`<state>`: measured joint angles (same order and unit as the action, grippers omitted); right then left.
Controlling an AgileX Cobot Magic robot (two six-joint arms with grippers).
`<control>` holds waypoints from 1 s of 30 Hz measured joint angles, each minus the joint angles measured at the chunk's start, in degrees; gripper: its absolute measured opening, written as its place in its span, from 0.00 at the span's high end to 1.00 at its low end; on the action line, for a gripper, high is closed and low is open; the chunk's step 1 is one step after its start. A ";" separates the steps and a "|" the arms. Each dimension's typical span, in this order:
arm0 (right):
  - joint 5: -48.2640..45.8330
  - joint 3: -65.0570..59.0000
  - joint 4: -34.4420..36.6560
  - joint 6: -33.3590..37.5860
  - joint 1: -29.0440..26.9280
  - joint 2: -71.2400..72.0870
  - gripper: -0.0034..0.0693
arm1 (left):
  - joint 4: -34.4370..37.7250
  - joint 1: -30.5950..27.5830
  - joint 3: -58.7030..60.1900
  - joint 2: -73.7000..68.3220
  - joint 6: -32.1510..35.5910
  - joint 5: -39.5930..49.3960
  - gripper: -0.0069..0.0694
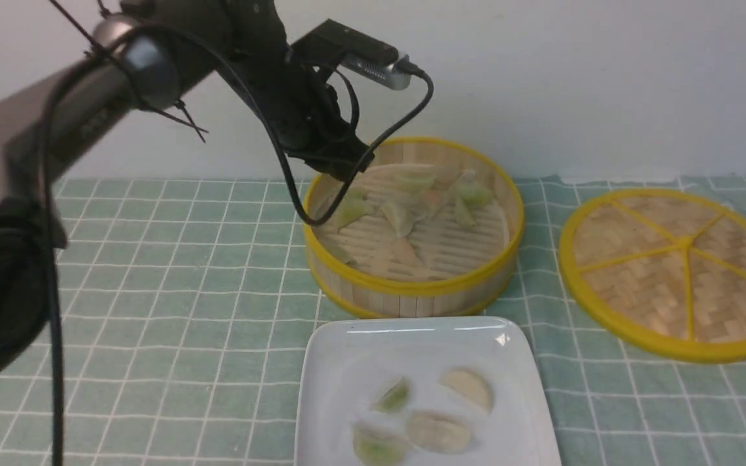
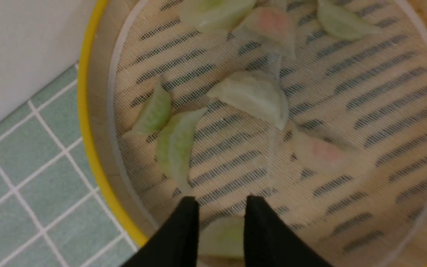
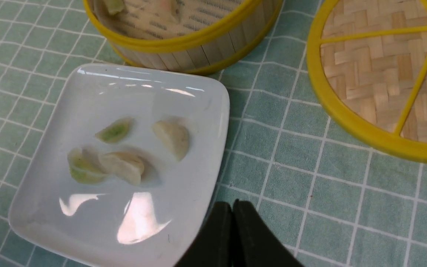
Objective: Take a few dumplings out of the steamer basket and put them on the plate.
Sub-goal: Use the left arm to grab a dumpling from the steamer
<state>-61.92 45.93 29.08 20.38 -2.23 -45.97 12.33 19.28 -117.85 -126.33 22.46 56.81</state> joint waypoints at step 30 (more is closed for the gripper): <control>-0.55 0.00 -0.23 -1.31 0.00 0.00 0.97 | -1.72 0.16 -4.41 -12.50 -0.78 -2.47 0.69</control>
<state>-62.47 45.93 28.86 19.07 -2.23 -45.97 10.61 19.43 -122.26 -138.83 21.68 54.34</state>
